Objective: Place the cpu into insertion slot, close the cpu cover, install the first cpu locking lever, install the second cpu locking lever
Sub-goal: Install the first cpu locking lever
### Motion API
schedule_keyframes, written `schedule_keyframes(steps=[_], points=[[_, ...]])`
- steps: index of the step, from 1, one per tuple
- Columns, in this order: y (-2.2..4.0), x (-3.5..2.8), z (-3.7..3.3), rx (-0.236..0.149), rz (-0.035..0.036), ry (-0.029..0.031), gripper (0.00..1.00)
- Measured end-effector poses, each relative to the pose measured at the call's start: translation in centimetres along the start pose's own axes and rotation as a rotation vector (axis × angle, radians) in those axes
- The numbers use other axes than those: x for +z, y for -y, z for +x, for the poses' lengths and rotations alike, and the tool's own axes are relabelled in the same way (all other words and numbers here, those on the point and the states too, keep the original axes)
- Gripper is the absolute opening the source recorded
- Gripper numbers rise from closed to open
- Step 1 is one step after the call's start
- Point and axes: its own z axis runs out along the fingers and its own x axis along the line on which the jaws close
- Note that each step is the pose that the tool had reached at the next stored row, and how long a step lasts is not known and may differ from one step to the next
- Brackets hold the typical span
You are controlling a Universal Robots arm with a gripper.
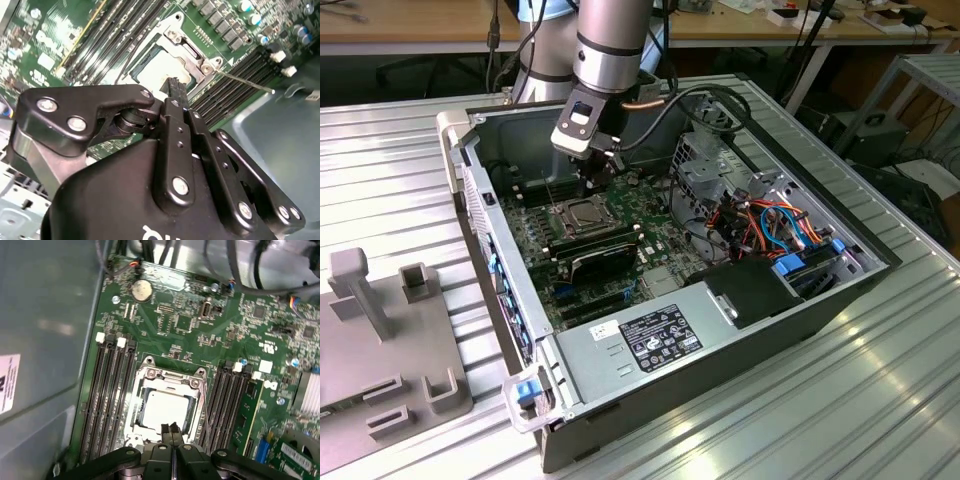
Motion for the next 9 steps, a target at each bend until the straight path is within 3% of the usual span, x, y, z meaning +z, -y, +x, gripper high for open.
schedule_keyframes(steps=[2, 9], points=[[0.0, 0.0, 0.0, -0.054, -0.0022, 0.0029, 0.11], [0.38, -0.04, 0.04, -0.067, -0.0057, 0.0044, 0.11]])
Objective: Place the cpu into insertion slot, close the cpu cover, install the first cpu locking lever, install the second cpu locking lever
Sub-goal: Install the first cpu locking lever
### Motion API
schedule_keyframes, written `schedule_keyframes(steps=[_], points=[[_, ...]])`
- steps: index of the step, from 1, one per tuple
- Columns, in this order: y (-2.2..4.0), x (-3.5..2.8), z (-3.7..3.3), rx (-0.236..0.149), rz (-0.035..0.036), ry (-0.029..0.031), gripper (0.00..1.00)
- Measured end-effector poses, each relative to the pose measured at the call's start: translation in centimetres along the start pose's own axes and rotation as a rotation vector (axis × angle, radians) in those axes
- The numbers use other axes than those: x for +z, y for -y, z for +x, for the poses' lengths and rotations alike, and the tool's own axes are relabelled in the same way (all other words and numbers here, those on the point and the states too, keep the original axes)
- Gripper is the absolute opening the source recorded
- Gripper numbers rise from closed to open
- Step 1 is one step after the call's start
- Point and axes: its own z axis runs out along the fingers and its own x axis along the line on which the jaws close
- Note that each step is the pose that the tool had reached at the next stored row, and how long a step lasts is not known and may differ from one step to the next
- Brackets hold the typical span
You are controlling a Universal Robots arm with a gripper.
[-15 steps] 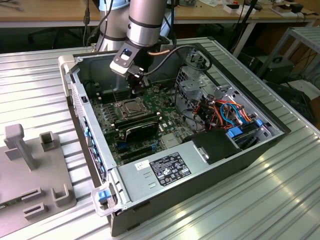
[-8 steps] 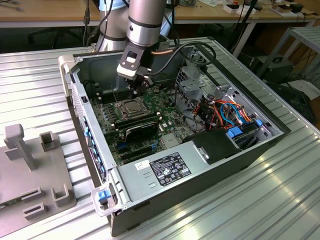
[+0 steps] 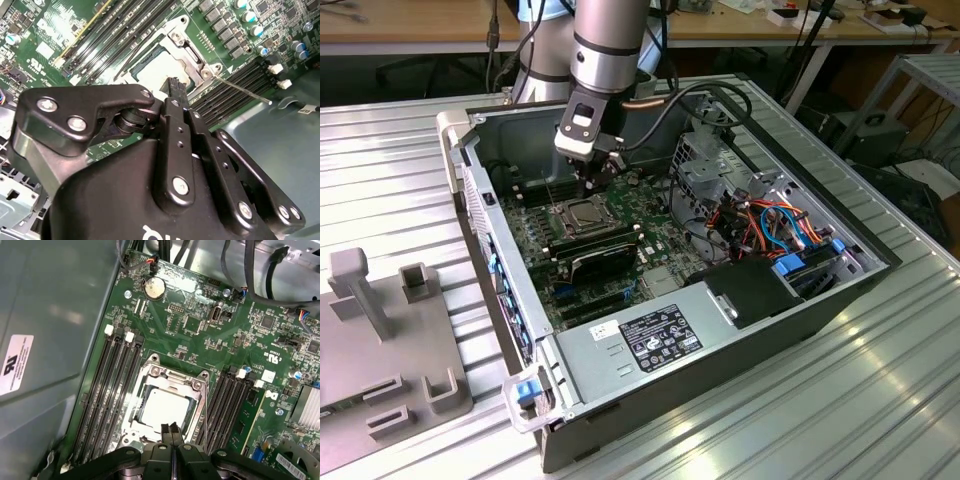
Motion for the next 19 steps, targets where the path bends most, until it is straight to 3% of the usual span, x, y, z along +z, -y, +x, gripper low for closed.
schedule_keyframes(steps=[5, 7, 14, 19], points=[[0.88, 0.04, 0.04, -0.016, -0.0043, 0.0019, 0.11], [0.94, 0.01, 0.04, -0.028, -0.0053, 0.0027, 0.11], [0.95, -0.04, 0.04, -0.141, -0.01, 0.0082, 0.11], [0.98, -0.54, 0.01, -0.205, -0.0129, 0.0113, 0.11]])
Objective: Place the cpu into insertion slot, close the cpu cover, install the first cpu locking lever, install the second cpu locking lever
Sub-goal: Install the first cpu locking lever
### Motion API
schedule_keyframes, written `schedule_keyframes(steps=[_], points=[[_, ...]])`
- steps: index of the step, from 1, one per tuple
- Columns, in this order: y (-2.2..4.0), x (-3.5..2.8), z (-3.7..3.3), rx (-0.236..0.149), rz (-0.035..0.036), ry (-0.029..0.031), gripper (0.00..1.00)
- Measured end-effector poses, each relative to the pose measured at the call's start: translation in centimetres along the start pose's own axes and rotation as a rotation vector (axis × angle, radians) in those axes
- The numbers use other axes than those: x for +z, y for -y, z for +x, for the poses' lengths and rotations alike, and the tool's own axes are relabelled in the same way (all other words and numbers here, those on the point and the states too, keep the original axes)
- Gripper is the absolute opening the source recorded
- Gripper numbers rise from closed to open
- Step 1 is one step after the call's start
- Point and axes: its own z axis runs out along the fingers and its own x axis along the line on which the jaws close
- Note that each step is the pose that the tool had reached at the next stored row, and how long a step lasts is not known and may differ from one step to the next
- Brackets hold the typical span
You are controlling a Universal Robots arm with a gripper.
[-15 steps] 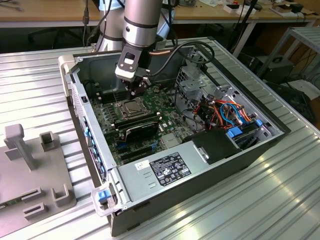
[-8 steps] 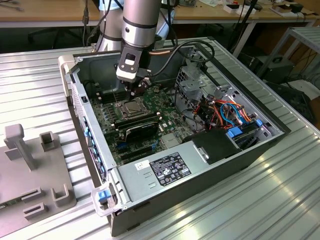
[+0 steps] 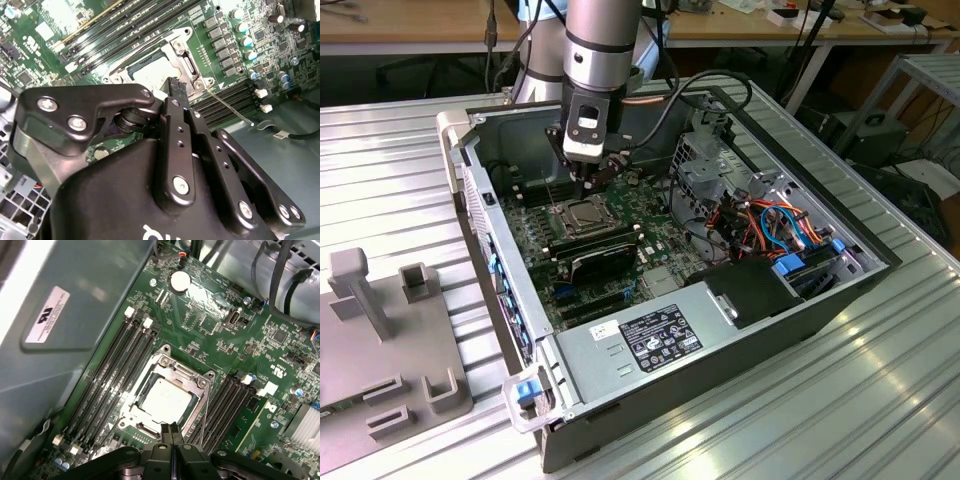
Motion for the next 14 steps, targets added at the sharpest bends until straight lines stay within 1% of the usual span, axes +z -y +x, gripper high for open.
schedule_keyframes(steps=[3, 5, 6, 8, 9, 12, 14], points=[[0.0, -0.1, 0.0, -0.026, -0.0015, 0.001, 0.11], [0.0, -0.12, 0.0, -0.053, -0.0025, 0.0023, 0.11], [0.0, -0.13, 0.0, -0.07, -0.0031, 0.0032, 0.11], [0.0, -0.13, 0.0, -0.13, -0.0057, 0.0059, 0.11], [0.0, -0.13, 0.0, -0.149, -0.0065, 0.0068, 0.11], [-0.01, -0.13, 0.02, -0.179, -0.0078, 0.0082, 0.11], [0.01, -0.13, 0.03, -0.189, -0.0083, 0.0086, 0.11]])
